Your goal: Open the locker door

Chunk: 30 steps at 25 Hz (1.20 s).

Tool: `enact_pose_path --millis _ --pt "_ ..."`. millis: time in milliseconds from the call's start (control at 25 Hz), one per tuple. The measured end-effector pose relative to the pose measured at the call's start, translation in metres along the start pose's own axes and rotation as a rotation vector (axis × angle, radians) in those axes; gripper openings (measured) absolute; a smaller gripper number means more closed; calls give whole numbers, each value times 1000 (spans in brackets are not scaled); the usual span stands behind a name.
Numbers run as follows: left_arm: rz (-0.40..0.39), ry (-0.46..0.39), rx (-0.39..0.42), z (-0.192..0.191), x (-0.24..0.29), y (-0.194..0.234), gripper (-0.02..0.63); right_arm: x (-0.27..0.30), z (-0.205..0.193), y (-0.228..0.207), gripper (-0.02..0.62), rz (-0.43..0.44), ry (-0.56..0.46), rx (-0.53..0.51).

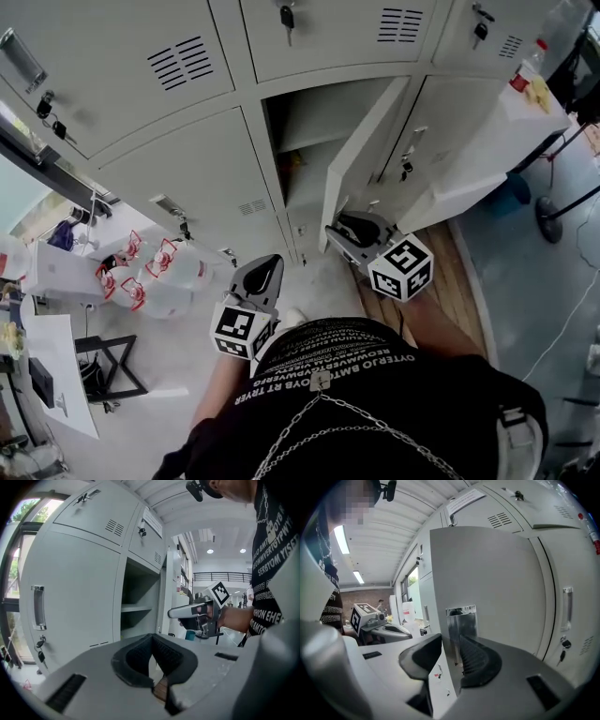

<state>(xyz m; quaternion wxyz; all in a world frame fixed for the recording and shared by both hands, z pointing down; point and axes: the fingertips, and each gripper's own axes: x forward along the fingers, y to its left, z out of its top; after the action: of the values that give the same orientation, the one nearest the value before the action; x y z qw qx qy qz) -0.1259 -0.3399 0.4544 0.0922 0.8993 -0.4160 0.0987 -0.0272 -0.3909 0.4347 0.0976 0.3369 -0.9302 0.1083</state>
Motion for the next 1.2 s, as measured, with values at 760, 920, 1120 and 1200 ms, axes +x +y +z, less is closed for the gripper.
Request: enact_pose_path --millis 760,920,1120,1200 --pt "10 20 -13 -17 3 -103 0 -115 -28 -33 157 -41 -59 92" --pt "12 70 -19 -32 -4 -126 0 -141 -33 -51 179 -83 -76 116" --pt "46 56 -16 -34 -16 -150 -1 -165 -37 -64 158 -123 -92 84" --pt "71 66 -11 -38 -24 -155 -1 -170 -41 -69 155 -125 -104 91"
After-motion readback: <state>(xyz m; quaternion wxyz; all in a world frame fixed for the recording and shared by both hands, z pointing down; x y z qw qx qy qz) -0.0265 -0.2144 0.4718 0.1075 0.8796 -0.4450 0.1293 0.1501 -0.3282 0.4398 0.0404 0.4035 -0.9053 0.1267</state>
